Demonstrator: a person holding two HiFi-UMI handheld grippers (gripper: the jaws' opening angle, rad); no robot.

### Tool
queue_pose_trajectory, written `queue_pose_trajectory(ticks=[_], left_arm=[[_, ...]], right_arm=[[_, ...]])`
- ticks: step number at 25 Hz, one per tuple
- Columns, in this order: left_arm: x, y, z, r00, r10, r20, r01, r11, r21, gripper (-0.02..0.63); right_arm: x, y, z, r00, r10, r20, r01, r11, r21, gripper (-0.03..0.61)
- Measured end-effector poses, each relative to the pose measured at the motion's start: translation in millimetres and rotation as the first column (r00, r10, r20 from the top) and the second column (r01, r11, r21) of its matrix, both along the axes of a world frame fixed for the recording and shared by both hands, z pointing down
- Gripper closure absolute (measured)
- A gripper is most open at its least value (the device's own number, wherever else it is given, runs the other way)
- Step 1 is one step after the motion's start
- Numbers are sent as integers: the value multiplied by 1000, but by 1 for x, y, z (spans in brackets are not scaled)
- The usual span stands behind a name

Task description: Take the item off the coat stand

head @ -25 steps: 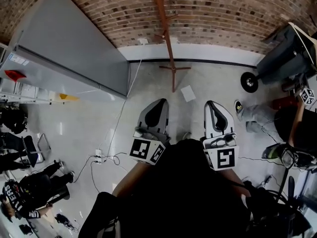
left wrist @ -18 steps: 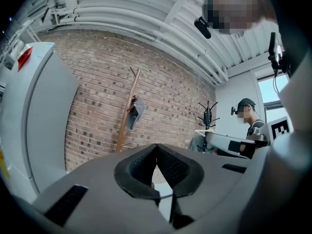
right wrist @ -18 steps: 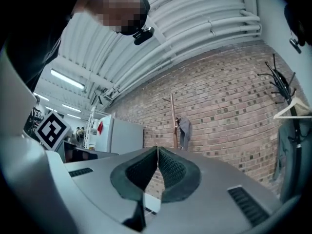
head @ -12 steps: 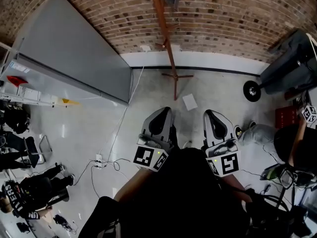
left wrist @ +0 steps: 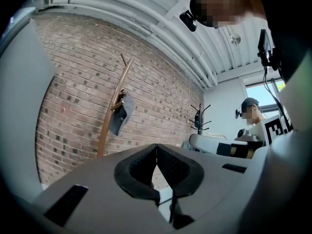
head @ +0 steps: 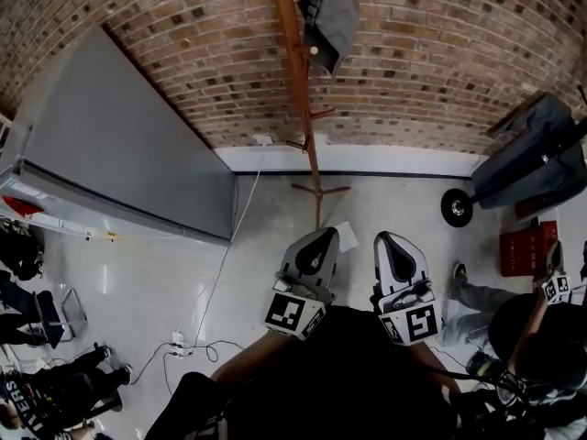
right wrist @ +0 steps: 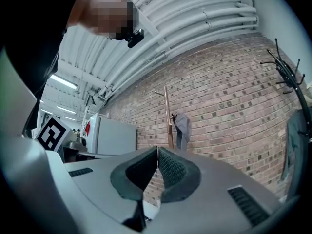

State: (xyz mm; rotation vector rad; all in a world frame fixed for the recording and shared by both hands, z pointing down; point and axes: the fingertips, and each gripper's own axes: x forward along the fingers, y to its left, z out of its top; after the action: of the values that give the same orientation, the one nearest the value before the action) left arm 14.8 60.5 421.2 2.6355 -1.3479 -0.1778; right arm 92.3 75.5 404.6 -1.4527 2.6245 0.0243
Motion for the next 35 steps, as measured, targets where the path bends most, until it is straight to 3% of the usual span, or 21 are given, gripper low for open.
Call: queue_pose_trajectory(ticks=[10, 17, 29, 31, 33, 35], left_arm=[[-37, -102, -28, 999, 33, 20, -34, 998, 59, 595], [-35, -140, -32, 999, 34, 9, -34, 998, 60, 595], [-29, -180, -57, 996, -89, -12, 89, 990, 107, 595], [-31, -184, -58, 995, -102, -11, 103, 989, 103, 595], [-31, -189, -58, 994, -107, -12, 108, 989, 99, 595], [-30, -194, -57, 994, -111, -15, 112, 989, 92, 595]], right_arm=[[-36, -108, -23, 998, 50, 37, -51, 998, 25, 561], [-36, -157, -28, 995, 71, 77, -73, 997, 30, 561], [-20, -217, -59, 999, -9, 54, 5, 997, 78, 556], [-19, -226, -61, 997, -22, 80, 17, 998, 64, 532], [-18, -235, -66, 993, -35, 116, 29, 998, 52, 464], [-17, -245, -72, 991, -42, 124, 35, 998, 56, 459]])
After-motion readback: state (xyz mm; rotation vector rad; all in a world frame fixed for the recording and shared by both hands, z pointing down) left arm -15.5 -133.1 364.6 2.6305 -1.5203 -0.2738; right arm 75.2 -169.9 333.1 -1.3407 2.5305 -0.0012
